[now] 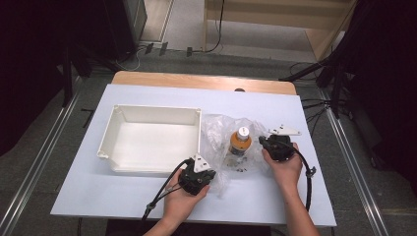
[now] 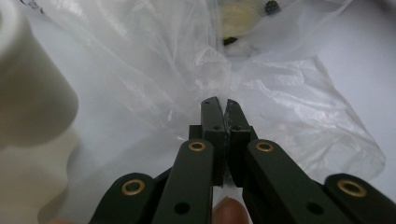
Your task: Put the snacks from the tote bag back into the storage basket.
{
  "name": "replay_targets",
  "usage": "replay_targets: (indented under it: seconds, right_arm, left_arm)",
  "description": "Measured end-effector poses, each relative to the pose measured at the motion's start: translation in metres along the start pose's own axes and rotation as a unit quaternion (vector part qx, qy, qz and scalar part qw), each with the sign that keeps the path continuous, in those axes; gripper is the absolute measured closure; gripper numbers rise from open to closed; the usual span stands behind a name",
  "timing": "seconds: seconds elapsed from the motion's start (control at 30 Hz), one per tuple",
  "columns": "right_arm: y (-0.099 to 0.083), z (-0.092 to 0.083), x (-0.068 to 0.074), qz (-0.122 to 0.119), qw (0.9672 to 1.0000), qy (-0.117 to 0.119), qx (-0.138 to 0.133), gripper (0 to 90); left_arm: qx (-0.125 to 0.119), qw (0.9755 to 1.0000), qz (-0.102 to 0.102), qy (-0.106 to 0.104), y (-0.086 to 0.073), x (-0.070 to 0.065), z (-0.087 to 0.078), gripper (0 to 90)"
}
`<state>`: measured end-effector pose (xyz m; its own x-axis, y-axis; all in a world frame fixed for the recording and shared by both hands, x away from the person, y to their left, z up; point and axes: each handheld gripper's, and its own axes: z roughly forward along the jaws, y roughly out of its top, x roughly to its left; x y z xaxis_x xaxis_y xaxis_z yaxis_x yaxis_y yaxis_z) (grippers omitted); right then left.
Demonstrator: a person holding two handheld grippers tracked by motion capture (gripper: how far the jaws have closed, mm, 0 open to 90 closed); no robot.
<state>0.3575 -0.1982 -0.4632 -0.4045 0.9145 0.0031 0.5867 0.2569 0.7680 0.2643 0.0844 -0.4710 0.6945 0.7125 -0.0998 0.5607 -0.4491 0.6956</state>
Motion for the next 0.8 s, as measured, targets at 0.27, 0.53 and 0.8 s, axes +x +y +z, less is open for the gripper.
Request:
replay_targets:
  seconds: [0.27, 0.53, 0.8]
  right_arm:
    - [-0.011, 0.002, -0.002, 0.012, 0.9996, 0.027, -0.006, 66.5]
    - [0.0, -0.062, -0.005, 0.067, 0.9891, 0.055, -0.119, 48.0]
    - [-0.018, -0.067, 0.023, 0.047, 0.993, 0.085, -0.068, 47.7]
  left_arm:
    - [-0.008, 0.9995, -0.022, -0.022, -0.01, 0.005, -0.007, 90.0]
    - [-0.017, 0.9992, -0.017, -0.031, -0.013, 0.005, -0.007, 88.9]
    - [-0.022, 0.9993, -0.008, -0.029, -0.015, 0.003, -0.009, 86.3]
